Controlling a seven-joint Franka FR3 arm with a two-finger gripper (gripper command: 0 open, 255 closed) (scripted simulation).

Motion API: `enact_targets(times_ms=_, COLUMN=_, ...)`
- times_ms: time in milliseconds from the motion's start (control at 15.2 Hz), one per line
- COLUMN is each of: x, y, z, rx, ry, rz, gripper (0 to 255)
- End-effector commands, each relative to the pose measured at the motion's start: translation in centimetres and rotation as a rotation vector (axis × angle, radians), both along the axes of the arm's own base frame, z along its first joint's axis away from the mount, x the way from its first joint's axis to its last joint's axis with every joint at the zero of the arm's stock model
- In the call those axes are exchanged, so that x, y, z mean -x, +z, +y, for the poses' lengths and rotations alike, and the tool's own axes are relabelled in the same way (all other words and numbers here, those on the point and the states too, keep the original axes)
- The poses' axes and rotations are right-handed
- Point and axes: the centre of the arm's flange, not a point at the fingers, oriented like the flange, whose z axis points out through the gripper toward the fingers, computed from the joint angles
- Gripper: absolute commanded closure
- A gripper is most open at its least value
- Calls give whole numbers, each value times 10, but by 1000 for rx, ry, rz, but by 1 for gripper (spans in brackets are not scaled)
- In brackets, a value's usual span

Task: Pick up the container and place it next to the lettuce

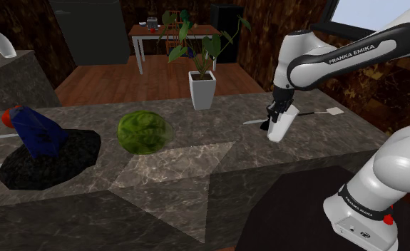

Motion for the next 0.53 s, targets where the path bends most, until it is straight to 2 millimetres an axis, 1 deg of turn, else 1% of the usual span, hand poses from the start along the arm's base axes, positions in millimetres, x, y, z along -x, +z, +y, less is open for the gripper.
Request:
enact_targets(times_ms=0, x=0, y=0, z=0, rx=0, ry=0, rz=0, gripper=255)
enact_targets(times_ms=66, x=0, y=0, z=0, rx=0, ry=0, rz=0, gripper=255)
enact_targets(times_ms=462, x=0, y=32, z=0, rx=0, ry=0, rz=0, gripper=255)
